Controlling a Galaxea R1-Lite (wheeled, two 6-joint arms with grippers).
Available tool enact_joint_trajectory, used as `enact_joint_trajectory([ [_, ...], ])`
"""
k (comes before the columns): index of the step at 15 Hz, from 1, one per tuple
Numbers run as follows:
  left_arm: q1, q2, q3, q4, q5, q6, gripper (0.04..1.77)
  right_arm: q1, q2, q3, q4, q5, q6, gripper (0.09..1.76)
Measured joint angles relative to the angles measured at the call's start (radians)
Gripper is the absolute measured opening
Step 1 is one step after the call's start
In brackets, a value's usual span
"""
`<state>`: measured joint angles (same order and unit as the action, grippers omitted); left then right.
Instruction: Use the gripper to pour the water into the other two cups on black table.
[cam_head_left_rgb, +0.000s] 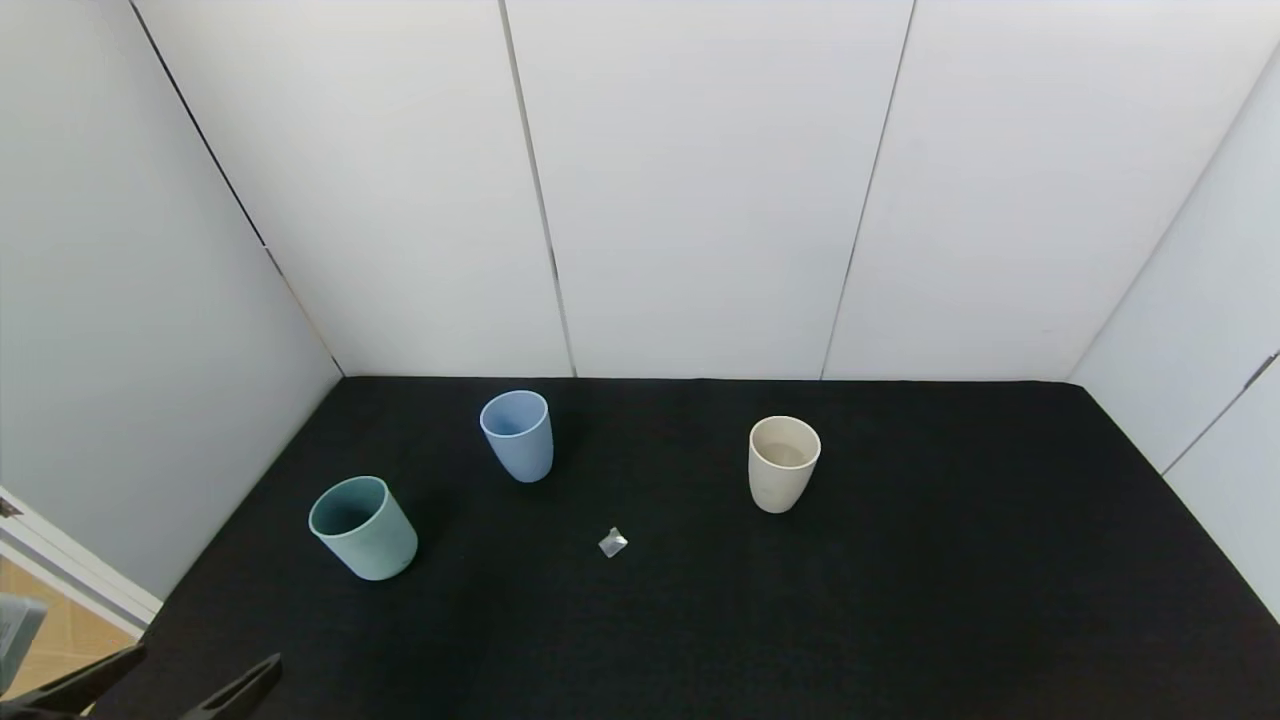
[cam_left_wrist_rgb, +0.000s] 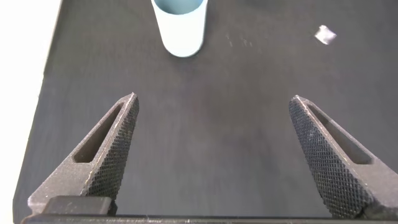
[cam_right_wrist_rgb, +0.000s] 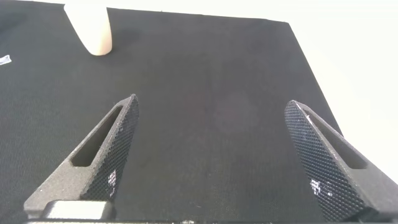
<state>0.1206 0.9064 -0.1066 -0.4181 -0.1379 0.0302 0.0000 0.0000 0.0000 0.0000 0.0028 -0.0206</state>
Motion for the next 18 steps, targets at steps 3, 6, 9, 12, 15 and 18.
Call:
enact_joint_trajectory([
  [3,-0.006,-0.151,-0.033,0.144,-0.004,0.0,1.72,0.0,0.0,0.0,0.0,0.0,0.0,1.71],
  [6,-0.009,-0.26,-0.035,0.231,-0.003,0.0,1.72,0.0,0.0,0.0,0.0,0.0,0.0,1.71],
  [9,-0.018,-0.374,-0.04,0.349,-0.008,-0.014,1.72,0.0,0.0,0.0,0.0,0.0,0.0,1.71],
  [12,-0.036,-0.495,-0.054,0.471,-0.015,-0.023,1.72,0.0,0.0,0.0,0.0,0.0,0.0,1.71],
  [15,-0.082,-0.604,-0.077,0.573,-0.015,-0.029,1.72,0.0,0.0,0.0,0.0,0.0,0.0,1.71],
  [18,-0.119,-0.695,-0.081,0.62,-0.014,-0.034,1.72,0.0,0.0,0.0,0.0,0.0,0.0,1.71],
])
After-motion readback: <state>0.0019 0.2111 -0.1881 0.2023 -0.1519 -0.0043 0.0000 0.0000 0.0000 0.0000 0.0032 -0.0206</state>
